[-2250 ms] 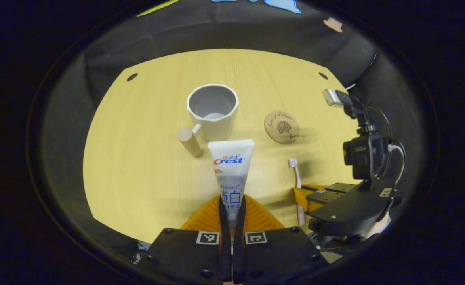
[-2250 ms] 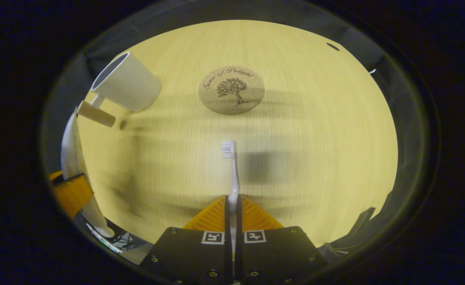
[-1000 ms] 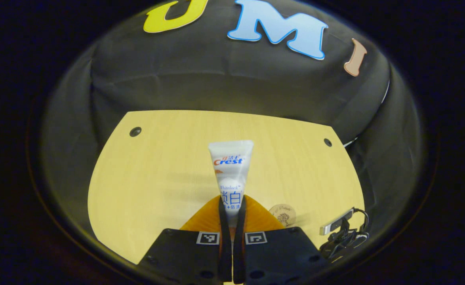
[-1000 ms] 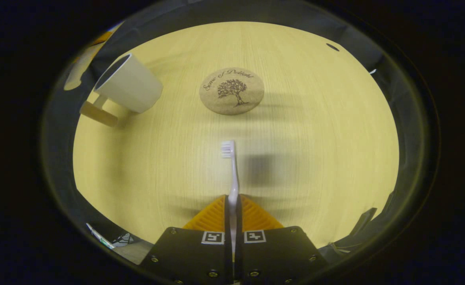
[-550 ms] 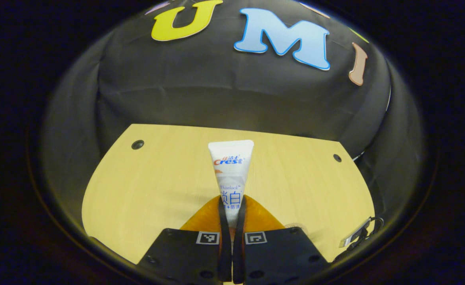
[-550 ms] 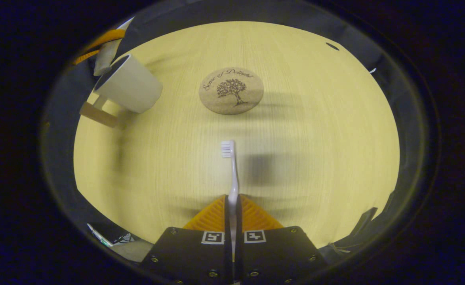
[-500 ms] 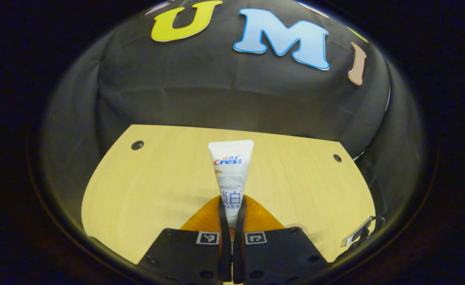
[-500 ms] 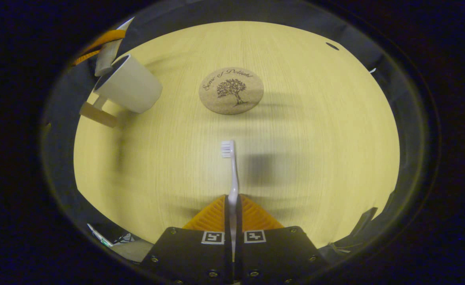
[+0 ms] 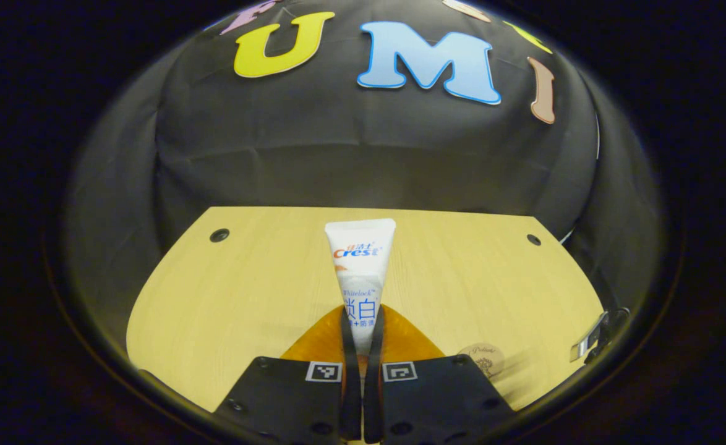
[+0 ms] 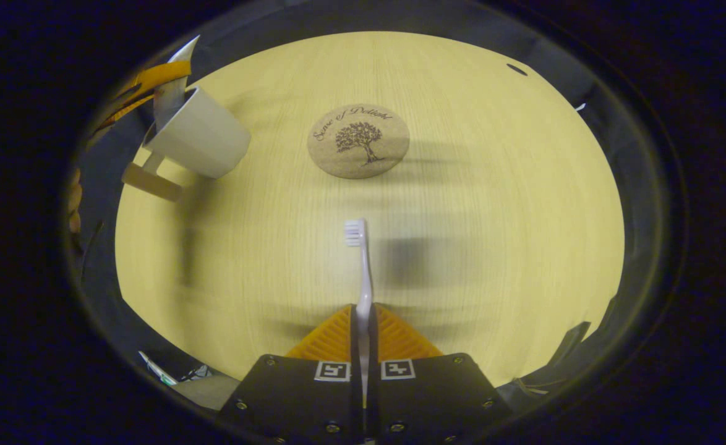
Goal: Put the toothbrush and toothpaste on the desktop into the cup, then pick up the cup and place it on the coaster on the desktop.
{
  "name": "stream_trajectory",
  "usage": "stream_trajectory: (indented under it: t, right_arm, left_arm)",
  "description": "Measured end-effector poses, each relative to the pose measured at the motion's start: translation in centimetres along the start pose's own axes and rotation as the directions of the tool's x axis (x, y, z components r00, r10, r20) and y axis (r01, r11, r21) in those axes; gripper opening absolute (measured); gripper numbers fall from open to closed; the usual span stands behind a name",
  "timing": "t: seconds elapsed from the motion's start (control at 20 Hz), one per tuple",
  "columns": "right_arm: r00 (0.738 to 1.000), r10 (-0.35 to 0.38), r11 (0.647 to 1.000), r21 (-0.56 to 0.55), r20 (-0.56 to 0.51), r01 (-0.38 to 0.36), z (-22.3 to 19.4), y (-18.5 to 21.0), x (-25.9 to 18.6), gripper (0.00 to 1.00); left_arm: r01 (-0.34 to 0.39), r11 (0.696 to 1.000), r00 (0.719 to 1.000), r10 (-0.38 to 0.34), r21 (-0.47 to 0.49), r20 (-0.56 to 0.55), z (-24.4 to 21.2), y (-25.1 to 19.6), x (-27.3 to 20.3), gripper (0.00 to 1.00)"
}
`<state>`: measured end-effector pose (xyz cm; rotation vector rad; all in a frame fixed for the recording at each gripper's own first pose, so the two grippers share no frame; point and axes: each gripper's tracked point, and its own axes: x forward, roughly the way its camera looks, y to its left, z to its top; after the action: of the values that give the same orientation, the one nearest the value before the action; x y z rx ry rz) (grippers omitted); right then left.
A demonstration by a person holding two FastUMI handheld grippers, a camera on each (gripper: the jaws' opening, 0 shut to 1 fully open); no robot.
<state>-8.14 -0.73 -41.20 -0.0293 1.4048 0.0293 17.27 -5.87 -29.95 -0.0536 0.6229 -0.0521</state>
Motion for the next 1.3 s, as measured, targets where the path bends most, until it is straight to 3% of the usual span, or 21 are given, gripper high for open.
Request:
stream_trajectory:
  t: [0.2,0.35,0.55,0.65,0.8,0.85,1.1,1.3]
  right_arm:
    - [1.000,-0.004,1.000,0.003,0.002,0.004,0.0,0.0,0.0,0.04]
    - [1.000,-0.009,1.000,0.002,0.005,0.009,0.0,0.0,0.0,0.04]
    - [1.000,-0.015,1.000,-0.001,0.007,0.015,0.0,0.0,0.1,0.04]
    - [1.000,-0.015,1.000,-0.004,0.011,0.015,0.0,0.0,0.1,0.04]
    - [1.000,-0.014,1.000,-0.006,0.018,0.014,0.0,0.0,0.0,0.04]
    - [1.000,-0.013,1.000,-0.007,0.020,0.013,0.0,0.0,0.0,0.04]
    - [0.999,-0.002,1.000,0.009,0.035,0.002,0.0,0.0,0.0,0.04]
    - [0.999,0.017,0.999,0.034,0.035,-0.018,0.1,0.0,-0.1,0.04]
  left_arm:
    - [0.011,1.000,1.000,-0.011,0.002,-0.007,-1.3,-0.3,-0.2,0.17]
    - [0.026,1.000,1.000,-0.026,-0.003,-0.014,-2.0,-0.7,-1.0,0.28]
    - [0.034,0.999,0.999,-0.034,0.017,0.002,-1.4,-0.9,-2.4,0.72]
    - [0.040,0.999,0.999,-0.041,0.023,0.015,-1.0,-1.0,-3.4,0.78]
    - [0.054,0.998,0.998,-0.055,0.028,0.033,-0.5,-1.1,-5.3,0.75]
    - [0.058,0.998,0.998,-0.059,0.026,0.038,-0.4,-1.1,-6.0,0.82]
    - [0.071,0.997,0.996,-0.071,0.001,0.056,-0.6,-0.2,-9.4,0.78]
    - [0.035,0.999,0.998,-0.034,-0.014,0.052,-1.8,2.7,-11.8,0.78]
